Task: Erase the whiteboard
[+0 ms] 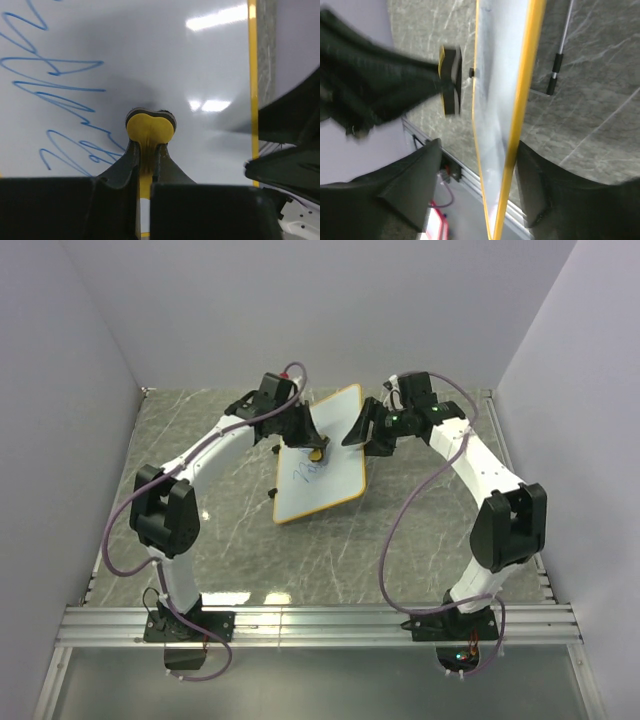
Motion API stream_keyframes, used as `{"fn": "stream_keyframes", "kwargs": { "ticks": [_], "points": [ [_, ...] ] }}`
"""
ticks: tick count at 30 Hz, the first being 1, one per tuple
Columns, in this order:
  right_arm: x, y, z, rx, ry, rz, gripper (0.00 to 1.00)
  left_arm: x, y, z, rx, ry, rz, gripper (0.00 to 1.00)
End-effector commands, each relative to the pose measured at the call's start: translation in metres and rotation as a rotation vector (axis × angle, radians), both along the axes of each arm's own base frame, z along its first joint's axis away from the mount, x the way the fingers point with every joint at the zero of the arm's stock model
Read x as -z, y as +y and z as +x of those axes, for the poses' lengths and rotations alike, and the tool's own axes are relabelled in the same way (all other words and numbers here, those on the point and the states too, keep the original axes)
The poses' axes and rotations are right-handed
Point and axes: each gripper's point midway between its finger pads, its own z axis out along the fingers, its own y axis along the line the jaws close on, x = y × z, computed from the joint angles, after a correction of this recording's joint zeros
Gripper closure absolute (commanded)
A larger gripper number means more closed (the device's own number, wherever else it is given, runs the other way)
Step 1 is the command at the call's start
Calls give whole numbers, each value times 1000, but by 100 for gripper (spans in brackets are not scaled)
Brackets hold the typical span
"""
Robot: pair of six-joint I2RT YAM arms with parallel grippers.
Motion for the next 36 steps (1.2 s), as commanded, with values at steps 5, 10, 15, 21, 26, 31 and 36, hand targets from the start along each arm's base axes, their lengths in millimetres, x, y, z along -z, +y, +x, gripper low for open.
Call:
{"fn": "stream_keyframes", "kwargs": {
  "ticks": [5,10,15,21,26,31,36],
  "points": [
    [-2,5,18,-5,-18,4,57,-23,-24,-17,42,-13,-65,100],
    [10,5,19,-17,9,-18,80,-23,-34,-16,49,-12,-75,100],
    [19,3,18,-23,28,-37,100,-9,-35,-21,55,8,-70,100],
    [25,1,17,-32,42,-63,100,49,-21,-42,58,92,-8,100],
    [20,-1,19,-38,37,-84,100,106,15,-69,5,172,117,100],
    [15,-2,20,-42,31,-86,100,129,50,-73,-80,199,147,100],
    [14,-1,20,-53,28,-82,100,150,77,-68,-146,228,165,100]
  ]
}}
